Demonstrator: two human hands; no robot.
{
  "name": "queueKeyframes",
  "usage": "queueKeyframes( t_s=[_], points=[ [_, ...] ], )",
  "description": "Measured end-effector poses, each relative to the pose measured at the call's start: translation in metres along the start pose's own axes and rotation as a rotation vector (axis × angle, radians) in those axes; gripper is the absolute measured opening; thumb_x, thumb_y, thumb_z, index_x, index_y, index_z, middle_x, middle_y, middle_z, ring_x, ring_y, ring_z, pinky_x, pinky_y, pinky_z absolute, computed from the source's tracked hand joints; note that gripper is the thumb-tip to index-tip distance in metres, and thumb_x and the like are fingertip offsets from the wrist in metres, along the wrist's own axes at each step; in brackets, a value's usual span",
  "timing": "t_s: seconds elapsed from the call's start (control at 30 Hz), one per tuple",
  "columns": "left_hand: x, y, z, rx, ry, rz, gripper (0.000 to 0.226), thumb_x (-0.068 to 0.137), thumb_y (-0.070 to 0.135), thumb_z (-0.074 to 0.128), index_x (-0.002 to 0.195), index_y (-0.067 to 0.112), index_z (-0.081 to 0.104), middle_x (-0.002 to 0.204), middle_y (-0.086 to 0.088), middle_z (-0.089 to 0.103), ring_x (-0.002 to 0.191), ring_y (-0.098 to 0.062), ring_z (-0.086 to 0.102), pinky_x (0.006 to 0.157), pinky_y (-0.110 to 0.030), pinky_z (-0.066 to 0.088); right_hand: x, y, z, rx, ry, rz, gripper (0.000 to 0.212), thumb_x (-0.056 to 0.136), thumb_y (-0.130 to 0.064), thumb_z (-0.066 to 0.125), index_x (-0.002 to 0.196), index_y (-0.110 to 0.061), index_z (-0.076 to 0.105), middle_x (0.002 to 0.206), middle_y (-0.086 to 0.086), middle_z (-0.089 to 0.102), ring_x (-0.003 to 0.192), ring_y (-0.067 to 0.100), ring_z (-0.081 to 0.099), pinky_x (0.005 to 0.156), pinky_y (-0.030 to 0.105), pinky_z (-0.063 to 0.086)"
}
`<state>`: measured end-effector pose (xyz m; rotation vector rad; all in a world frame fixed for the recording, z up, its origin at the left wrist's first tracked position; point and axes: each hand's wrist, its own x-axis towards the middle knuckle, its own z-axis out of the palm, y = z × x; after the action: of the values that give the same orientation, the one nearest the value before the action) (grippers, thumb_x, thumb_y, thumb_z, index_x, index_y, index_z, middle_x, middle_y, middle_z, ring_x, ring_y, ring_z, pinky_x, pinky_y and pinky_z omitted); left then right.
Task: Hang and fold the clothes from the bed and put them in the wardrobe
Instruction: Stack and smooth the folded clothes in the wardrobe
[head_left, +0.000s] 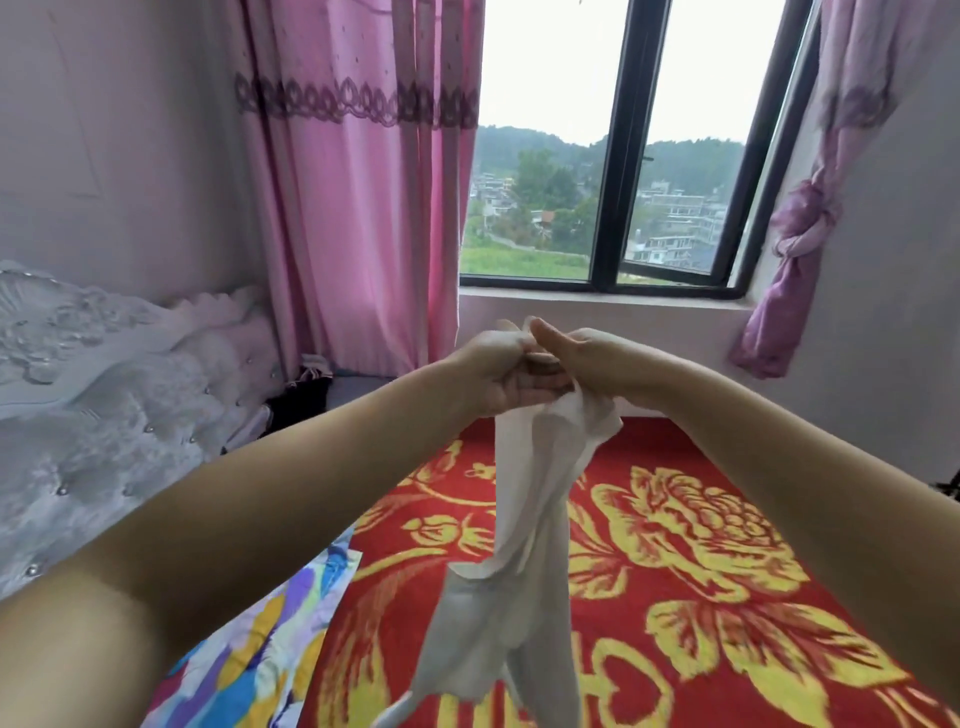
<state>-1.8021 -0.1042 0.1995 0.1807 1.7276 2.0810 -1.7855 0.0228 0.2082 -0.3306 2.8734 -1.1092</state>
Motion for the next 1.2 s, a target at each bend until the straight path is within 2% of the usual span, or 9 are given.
queueKeyframes(
  t_s=[0.13, 0.23, 0.3, 0.37, 0.57, 0.73, 0.9, 1.03, 1.2],
  points=[
    [-0.014, 0.018, -0.010, 0.068, -0.069, 0.019, 0.018, 0.096, 0.003, 0.040, 0.093, 0.001, 0.057, 0.084, -0.016, 0.070, 0.071, -0.024, 0.071, 0.070, -0.039, 0.059, -0.005, 0.008, -0.011, -0.052, -0.125, -0.154, 0.026, 0.097, -0.023, 0.056, 0.116, -0.005, 0.055, 0.097, 0.011, 0.058, 0.090, 0.019, 0.053, 0.082, 0.032, 0.045],
    [-0.017, 0.029, -0.022, 0.709, 0.118, 0.438, 0.020, 0.089, 0.011, 0.058, 0.109, 0.010, 0.059, 0.103, -0.011, 0.068, 0.101, -0.024, 0.064, 0.077, -0.022, 0.052, -0.004, 0.011, -0.016, 0.041, -0.054, -0.190, 0.018, 0.096, -0.006, 0.052, 0.113, -0.005, 0.059, 0.102, 0.019, 0.063, 0.090, 0.021, 0.059, 0.082, 0.034, 0.049],
    [-0.018, 0.032, -0.029, 1.241, 0.186, 0.702, 0.058, 0.084, 0.026, 0.069, 0.135, 0.019, 0.043, 0.127, -0.007, 0.053, 0.120, -0.023, 0.047, 0.090, -0.024, 0.042, -0.007, 0.010, -0.024, 0.080, -0.120, -0.169, 0.016, 0.096, -0.010, 0.053, 0.101, -0.017, 0.066, 0.092, 0.006, 0.070, 0.082, 0.016, 0.066, 0.073, 0.030, 0.055],
    [-0.020, 0.029, -0.031, 1.578, 0.077, 0.631, 0.075, 0.079, 0.038, 0.073, 0.142, 0.024, 0.036, 0.142, -0.003, 0.040, 0.132, -0.021, 0.032, 0.105, -0.037, 0.032, -0.009, 0.008, -0.033, 0.111, -0.226, -0.183, 0.014, 0.096, -0.013, 0.055, 0.100, -0.014, 0.069, 0.089, 0.006, 0.071, 0.078, 0.016, 0.068, 0.068, 0.028, 0.056],
    [-0.023, 0.038, -0.053, 1.054, -0.232, 0.304, 0.012, 0.083, 0.014, 0.072, 0.092, 0.013, 0.065, 0.088, -0.001, 0.072, 0.082, -0.016, 0.070, 0.071, -0.030, 0.058, -0.024, -0.001, -0.061, 0.074, -0.371, -0.124, 0.026, 0.084, -0.019, 0.066, 0.105, -0.004, 0.066, 0.089, 0.010, 0.073, 0.072, 0.018, 0.070, 0.059, 0.026, 0.057],
    [-0.036, 0.052, -0.039, 0.940, -0.369, 0.362, 0.018, 0.079, 0.021, 0.075, 0.094, 0.023, 0.064, 0.089, 0.000, 0.074, 0.082, -0.022, 0.072, 0.069, -0.034, 0.059, -0.049, -0.007, -0.095, -0.212, -0.346, -0.093, 0.015, 0.082, -0.018, 0.067, 0.086, -0.004, 0.069, 0.076, 0.008, 0.074, 0.061, 0.018, 0.069, 0.051, 0.024, 0.055],
    [-0.041, 0.091, -0.041, 0.914, -0.480, 0.254, 0.034, 0.071, 0.024, 0.081, 0.100, 0.016, 0.065, 0.099, -0.010, 0.073, 0.085, -0.028, 0.072, 0.068, -0.034, 0.058, -0.059, 0.003, -0.114, 0.064, -0.297, -0.202, 0.020, 0.082, -0.025, 0.059, 0.086, -0.008, 0.069, 0.071, -0.001, 0.071, 0.056, 0.007, 0.065, 0.051, 0.013, 0.050],
    [0.010, 0.066, -0.049, 1.241, -0.289, 0.023, 0.023, 0.076, 0.021, 0.078, 0.095, 0.013, 0.068, 0.097, -0.009, 0.073, 0.084, -0.024, 0.070, 0.079, -0.038, 0.058, -0.014, 0.059, -0.081, 0.036, -0.258, 0.003, 0.018, 0.088, -0.025, 0.061, 0.077, -0.017, 0.072, 0.062, -0.009, 0.061, 0.055, 0.003, 0.058, 0.057, 0.022, 0.054],
    [0.088, 0.030, -0.051, 1.516, 0.060, 0.086, 0.017, 0.080, 0.025, 0.074, 0.086, 0.014, 0.064, 0.068, 0.003, 0.058, 0.058, -0.011, 0.054, 0.050, -0.021, 0.042, 0.054, 0.107, -0.032, -0.216, 0.118, 0.123, 0.022, 0.089, 0.002, 0.045, 0.093, 0.001, 0.066, 0.082, 0.013, 0.058, 0.079, 0.031, 0.063, 0.074, 0.052, 0.058]
  ],
)
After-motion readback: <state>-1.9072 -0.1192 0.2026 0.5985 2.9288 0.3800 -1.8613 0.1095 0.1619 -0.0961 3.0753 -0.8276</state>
